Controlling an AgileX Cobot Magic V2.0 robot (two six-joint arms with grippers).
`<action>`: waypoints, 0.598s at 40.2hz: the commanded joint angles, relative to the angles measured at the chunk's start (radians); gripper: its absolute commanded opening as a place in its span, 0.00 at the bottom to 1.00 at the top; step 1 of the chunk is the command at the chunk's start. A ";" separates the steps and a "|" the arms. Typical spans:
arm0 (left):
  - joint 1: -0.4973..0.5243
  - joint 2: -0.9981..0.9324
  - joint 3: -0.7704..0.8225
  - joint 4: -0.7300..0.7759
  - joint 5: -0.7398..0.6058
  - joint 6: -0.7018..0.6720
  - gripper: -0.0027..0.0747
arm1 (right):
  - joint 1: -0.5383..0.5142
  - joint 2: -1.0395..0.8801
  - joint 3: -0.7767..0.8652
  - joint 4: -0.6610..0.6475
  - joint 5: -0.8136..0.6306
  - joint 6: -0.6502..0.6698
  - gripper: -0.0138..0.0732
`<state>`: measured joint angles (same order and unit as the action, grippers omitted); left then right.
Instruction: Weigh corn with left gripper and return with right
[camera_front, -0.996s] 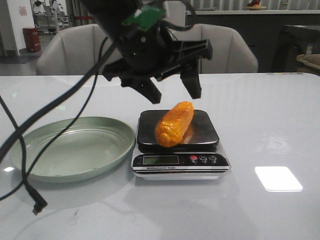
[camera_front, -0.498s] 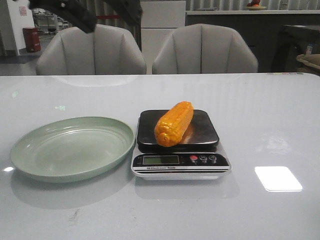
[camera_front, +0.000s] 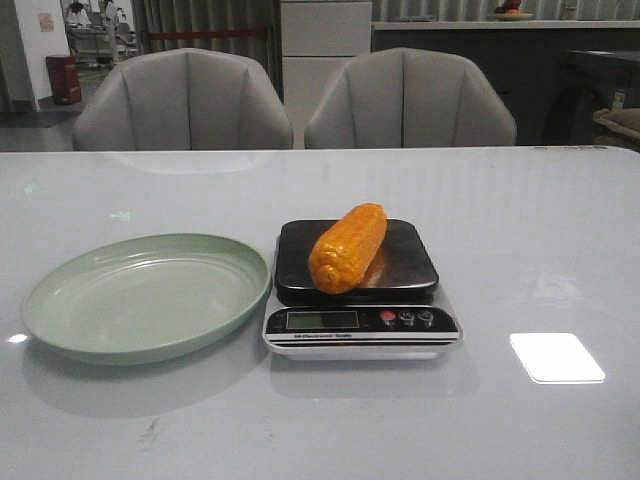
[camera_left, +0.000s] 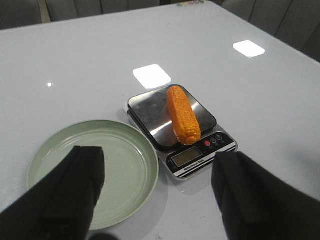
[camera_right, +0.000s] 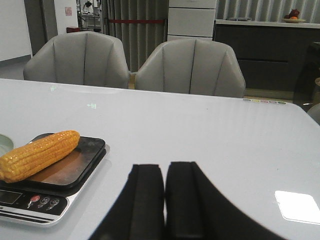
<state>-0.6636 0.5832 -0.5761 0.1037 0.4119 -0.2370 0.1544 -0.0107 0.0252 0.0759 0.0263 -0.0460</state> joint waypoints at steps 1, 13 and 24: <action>-0.001 -0.121 0.037 0.040 -0.072 -0.004 0.69 | -0.005 -0.019 0.005 -0.010 -0.076 -0.008 0.37; -0.001 -0.486 0.165 0.054 -0.005 -0.001 0.33 | -0.005 -0.019 0.005 -0.010 -0.083 -0.008 0.37; -0.001 -0.581 0.165 0.056 0.080 0.050 0.18 | -0.005 -0.019 -0.029 -0.010 -0.146 0.003 0.37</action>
<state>-0.6636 -0.0063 -0.3874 0.1534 0.5616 -0.1930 0.1544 -0.0107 0.0264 0.0759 -0.0276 -0.0442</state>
